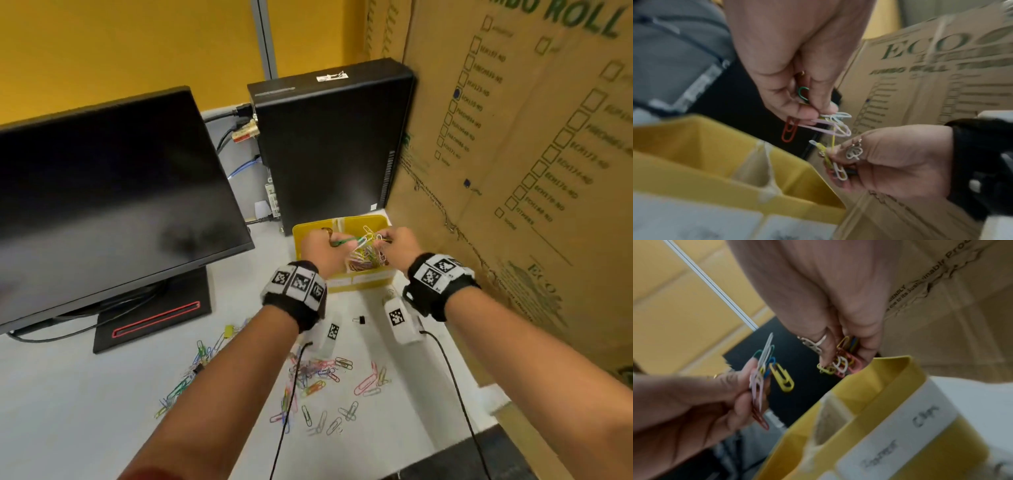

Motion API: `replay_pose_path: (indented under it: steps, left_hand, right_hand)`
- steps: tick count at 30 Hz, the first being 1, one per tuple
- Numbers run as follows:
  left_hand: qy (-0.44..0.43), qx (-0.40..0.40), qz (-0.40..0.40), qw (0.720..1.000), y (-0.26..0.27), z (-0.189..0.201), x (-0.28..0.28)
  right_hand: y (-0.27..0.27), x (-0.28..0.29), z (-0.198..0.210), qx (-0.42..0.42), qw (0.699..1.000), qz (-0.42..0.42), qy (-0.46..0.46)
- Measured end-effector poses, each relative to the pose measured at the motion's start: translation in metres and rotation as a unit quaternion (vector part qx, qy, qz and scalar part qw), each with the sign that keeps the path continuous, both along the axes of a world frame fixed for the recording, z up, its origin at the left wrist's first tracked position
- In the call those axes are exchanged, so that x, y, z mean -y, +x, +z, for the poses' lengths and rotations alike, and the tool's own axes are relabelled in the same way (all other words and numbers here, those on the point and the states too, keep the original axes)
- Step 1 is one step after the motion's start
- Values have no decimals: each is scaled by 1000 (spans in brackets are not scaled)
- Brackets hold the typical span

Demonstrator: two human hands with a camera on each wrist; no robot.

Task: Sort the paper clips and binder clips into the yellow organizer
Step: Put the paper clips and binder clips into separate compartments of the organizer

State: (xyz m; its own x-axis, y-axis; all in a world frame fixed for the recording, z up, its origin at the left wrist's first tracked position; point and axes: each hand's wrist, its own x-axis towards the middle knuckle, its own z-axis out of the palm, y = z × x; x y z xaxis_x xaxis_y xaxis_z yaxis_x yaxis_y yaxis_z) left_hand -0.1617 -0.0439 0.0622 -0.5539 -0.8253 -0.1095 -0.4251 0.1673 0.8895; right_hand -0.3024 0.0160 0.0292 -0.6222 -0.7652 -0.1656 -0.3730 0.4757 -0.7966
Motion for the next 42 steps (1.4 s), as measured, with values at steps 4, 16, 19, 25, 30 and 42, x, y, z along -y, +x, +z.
replay_pose_path:
  steps: [4, 16, 19, 25, 30, 42]
  left_hand:
    - [64, 100, 49, 992, -45, -25, 17]
    - [9, 69, -98, 993, 22, -29, -8]
    - [43, 164, -134, 976, 75, -56, -15]
    - [-20, 338, -210, 917, 140, -127, -63]
    - [-72, 385, -214, 895, 147, -127, -105]
    - [-82, 360, -102, 924, 144, -131, -114]
  right_hand:
    - [-26, 11, -9, -15, 996, 15, 90]
    - [18, -55, -32, -132, 981, 125, -71]
    - [49, -97, -47, -109, 955, 273, 50]
    - [90, -128, -83, -88, 907, 327, 250]
    - [102, -106, -84, -49, 944, 260, 196]
    - [135, -108, -95, -178, 871, 407, 212]
